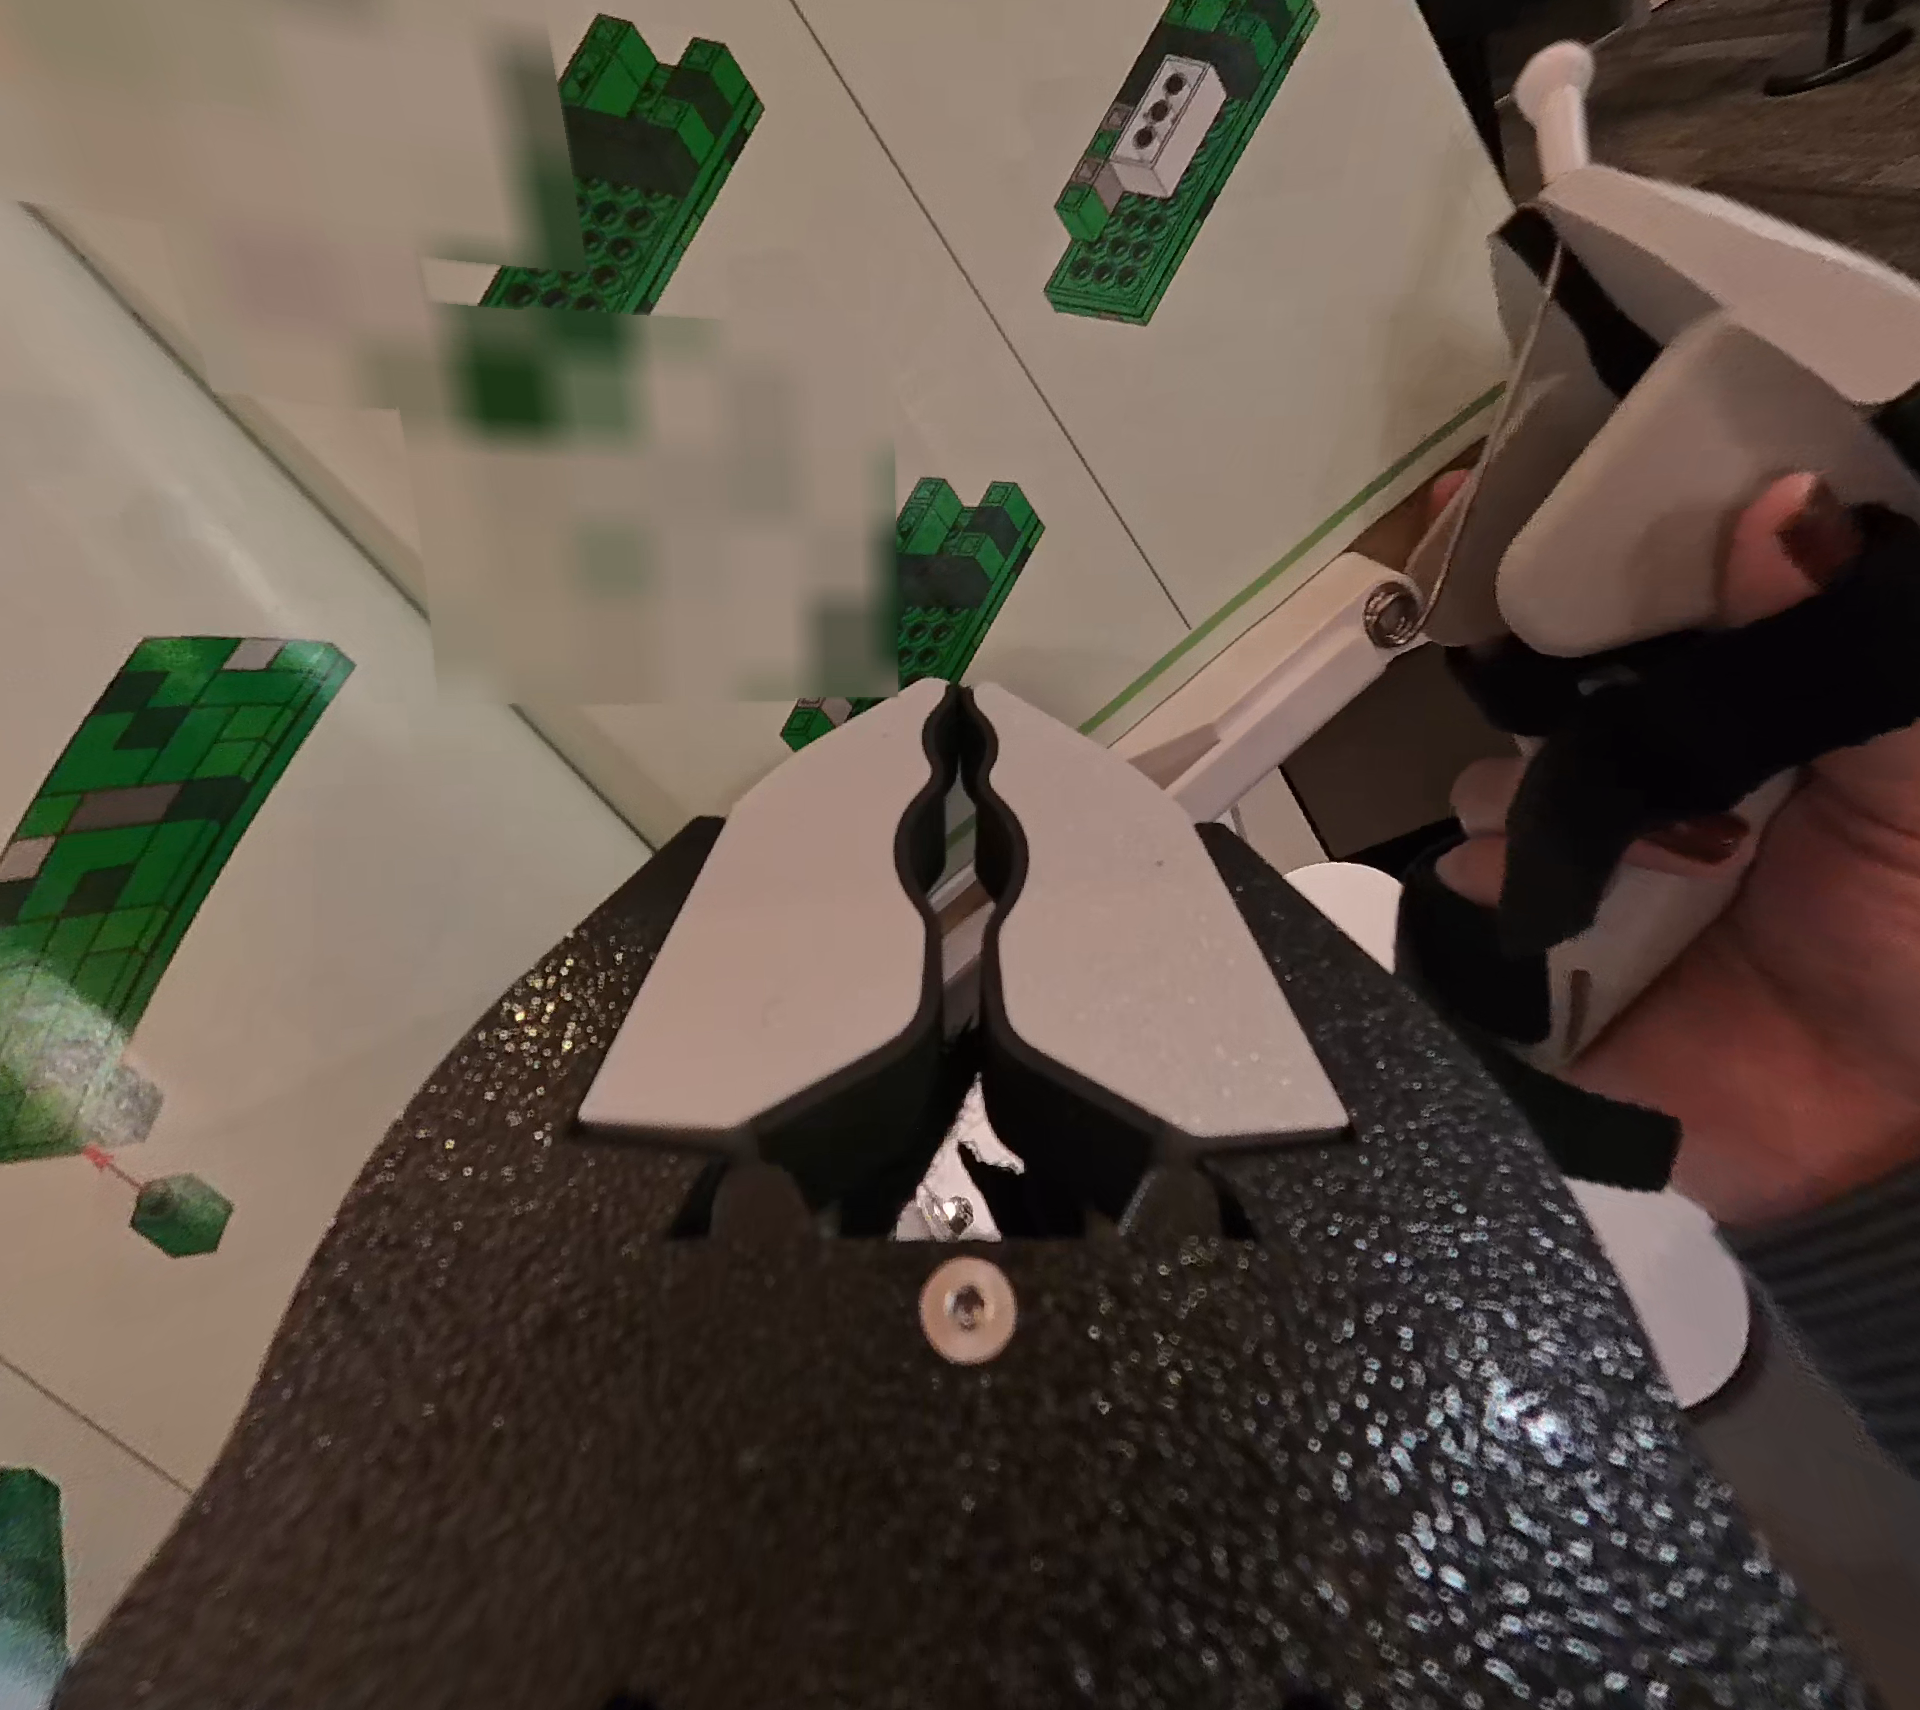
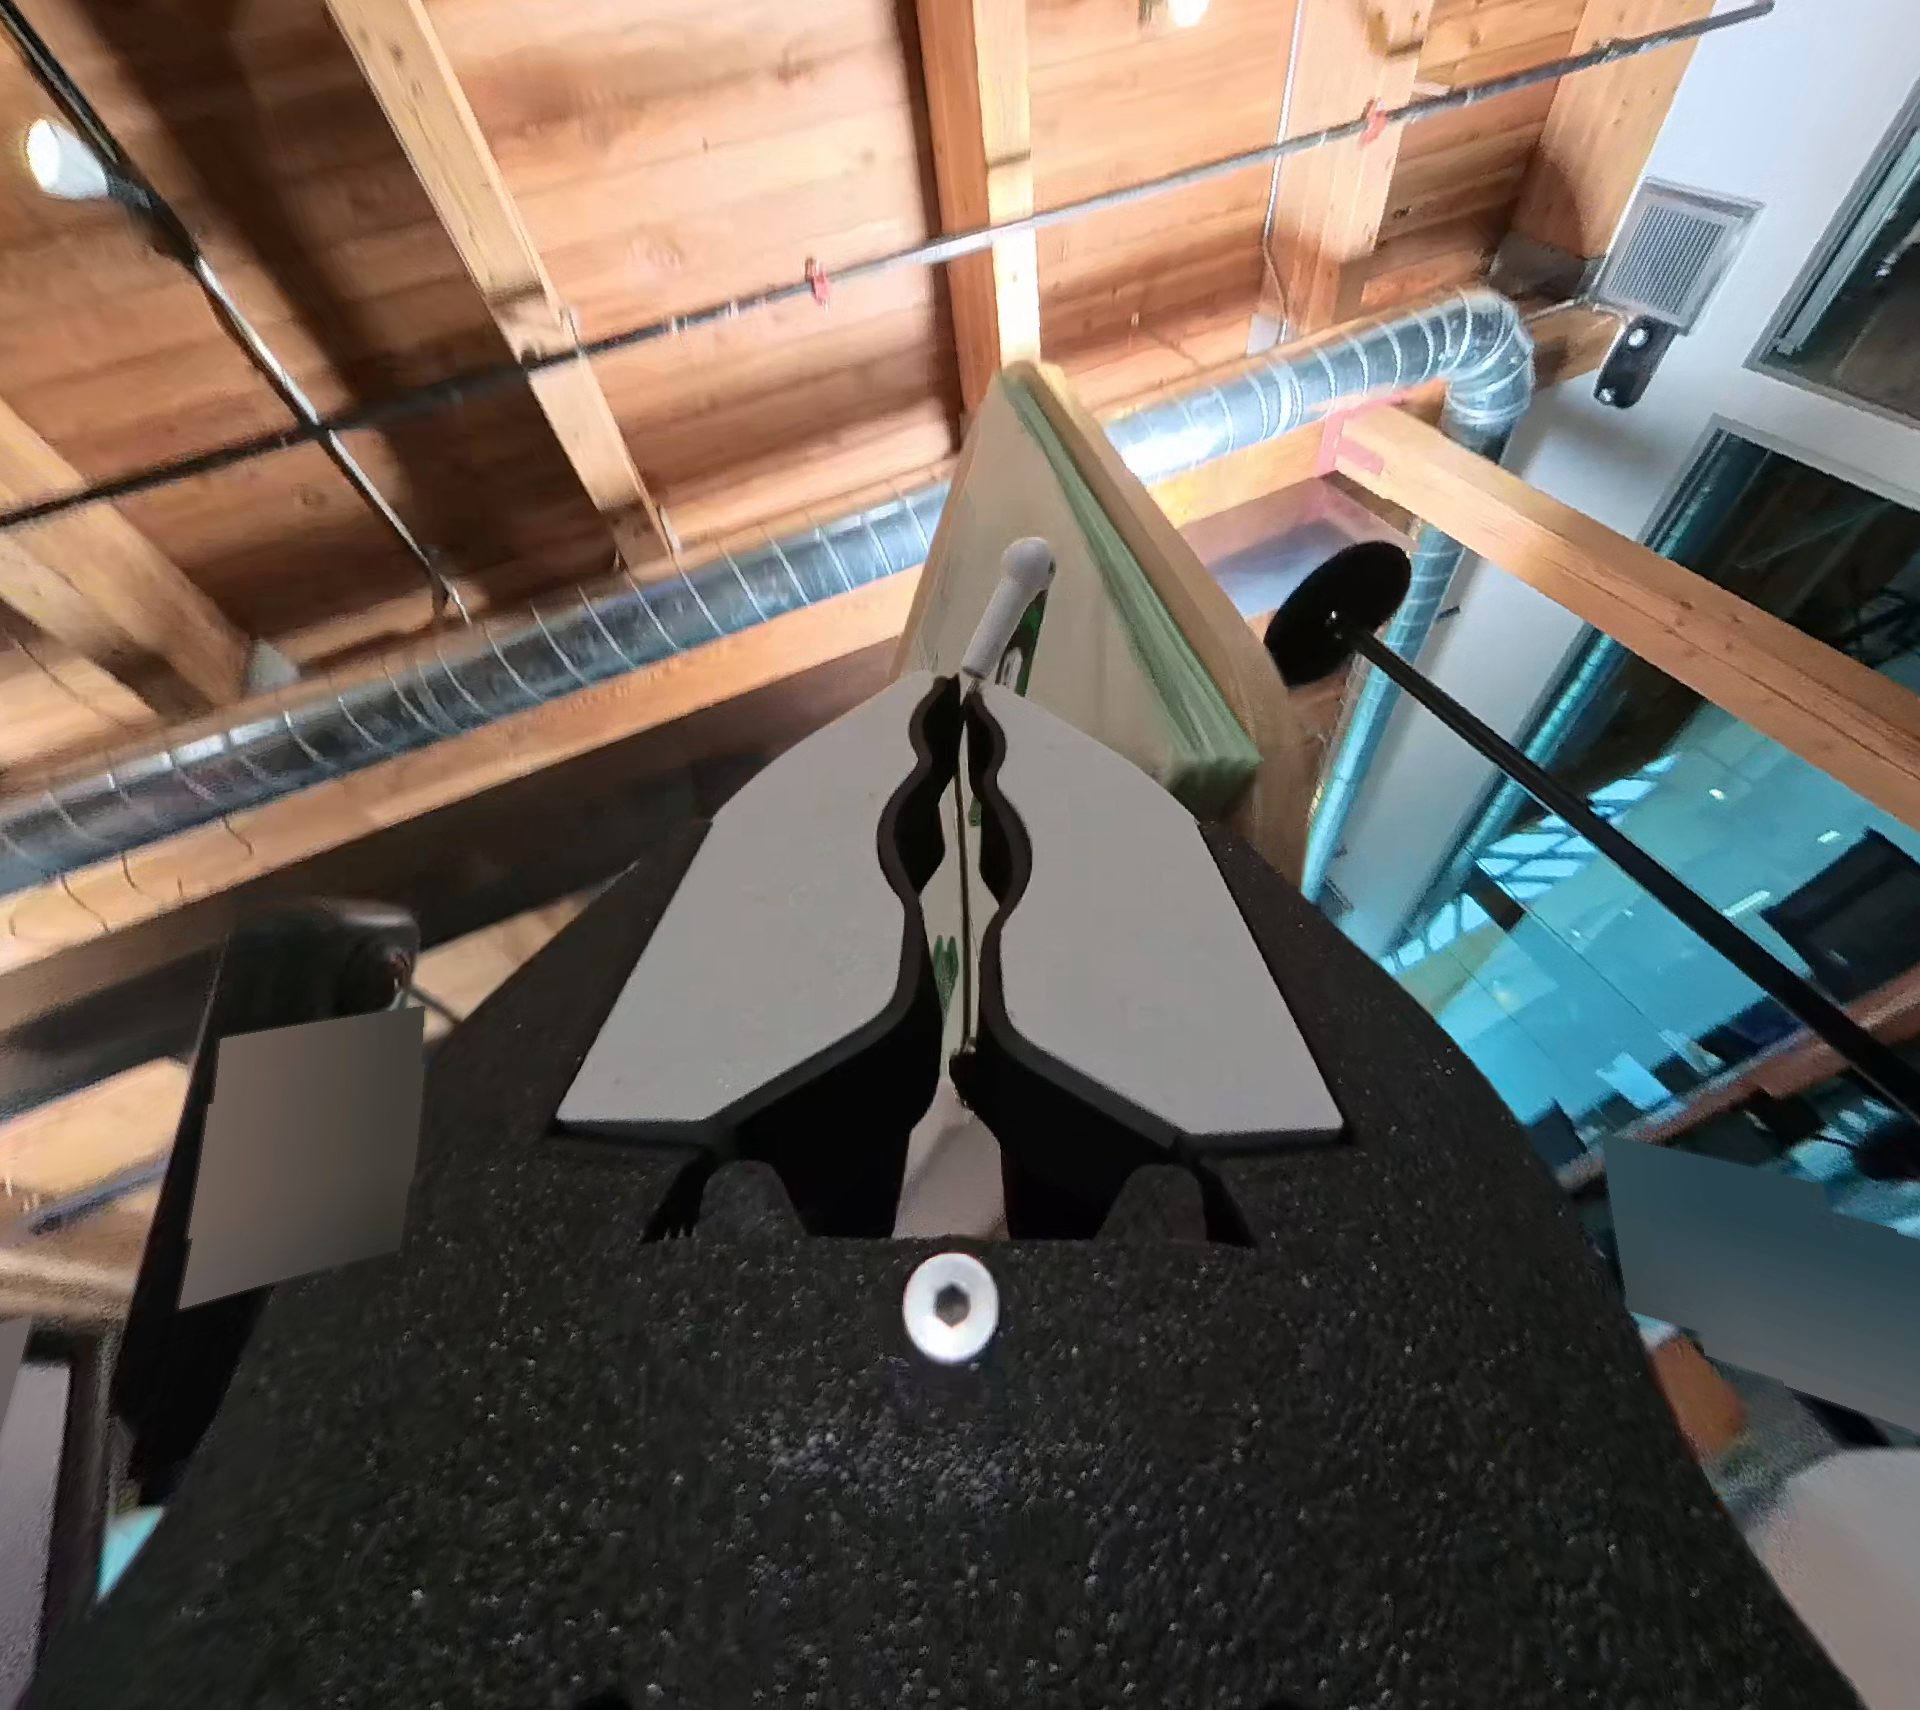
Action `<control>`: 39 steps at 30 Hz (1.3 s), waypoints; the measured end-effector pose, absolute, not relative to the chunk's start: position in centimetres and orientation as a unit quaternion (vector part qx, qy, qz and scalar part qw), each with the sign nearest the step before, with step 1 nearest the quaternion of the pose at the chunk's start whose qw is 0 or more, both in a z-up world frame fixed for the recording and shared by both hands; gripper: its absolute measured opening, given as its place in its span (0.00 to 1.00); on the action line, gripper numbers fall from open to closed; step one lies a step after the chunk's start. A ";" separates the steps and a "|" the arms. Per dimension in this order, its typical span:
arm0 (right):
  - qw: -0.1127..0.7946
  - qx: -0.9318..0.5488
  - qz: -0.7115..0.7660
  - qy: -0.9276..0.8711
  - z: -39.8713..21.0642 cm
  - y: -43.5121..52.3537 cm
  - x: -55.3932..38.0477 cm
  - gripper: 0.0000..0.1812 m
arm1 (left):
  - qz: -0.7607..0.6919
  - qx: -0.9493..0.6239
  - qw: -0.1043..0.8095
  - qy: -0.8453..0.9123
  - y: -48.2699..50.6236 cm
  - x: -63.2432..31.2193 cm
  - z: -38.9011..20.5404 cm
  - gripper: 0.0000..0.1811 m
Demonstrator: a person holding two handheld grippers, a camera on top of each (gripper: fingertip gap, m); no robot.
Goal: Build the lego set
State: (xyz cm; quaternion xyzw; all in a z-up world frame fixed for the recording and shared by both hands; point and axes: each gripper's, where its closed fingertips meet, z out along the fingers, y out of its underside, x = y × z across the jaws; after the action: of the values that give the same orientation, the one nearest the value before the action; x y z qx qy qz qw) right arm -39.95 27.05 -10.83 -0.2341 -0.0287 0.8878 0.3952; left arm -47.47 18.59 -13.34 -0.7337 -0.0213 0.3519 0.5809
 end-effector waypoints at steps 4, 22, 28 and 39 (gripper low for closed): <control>0.435 -0.277 0.848 -0.118 -10.0 26.2 -41.0 0.01 | 0.351 -0.734 0.581 -0.020 18.6 -47.5 -13.3 0.00; 0.500 -0.477 0.722 0.017 -11.7 27.9 -35.9 0.05 | 0.362 -0.749 0.554 0.005 18.4 -46.8 -13.2 0.00; 0.551 -0.499 0.666 -0.066 -9.1 25.6 -33.7 0.08 | 0.328 -0.721 0.611 -0.009 16.4 -43.3 -10.3 0.00; 0.579 -0.440 0.651 -0.217 -1.0 18.0 -27.9 0.13 | 0.309 -0.708 0.614 0.162 9.2 -33.3 -16.0 0.00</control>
State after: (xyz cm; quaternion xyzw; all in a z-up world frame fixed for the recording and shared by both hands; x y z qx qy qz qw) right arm -27.90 18.02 -0.98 -0.4399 -0.2172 0.6510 0.5792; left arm -33.26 9.16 -15.99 -0.7079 0.1621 0.3092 0.6140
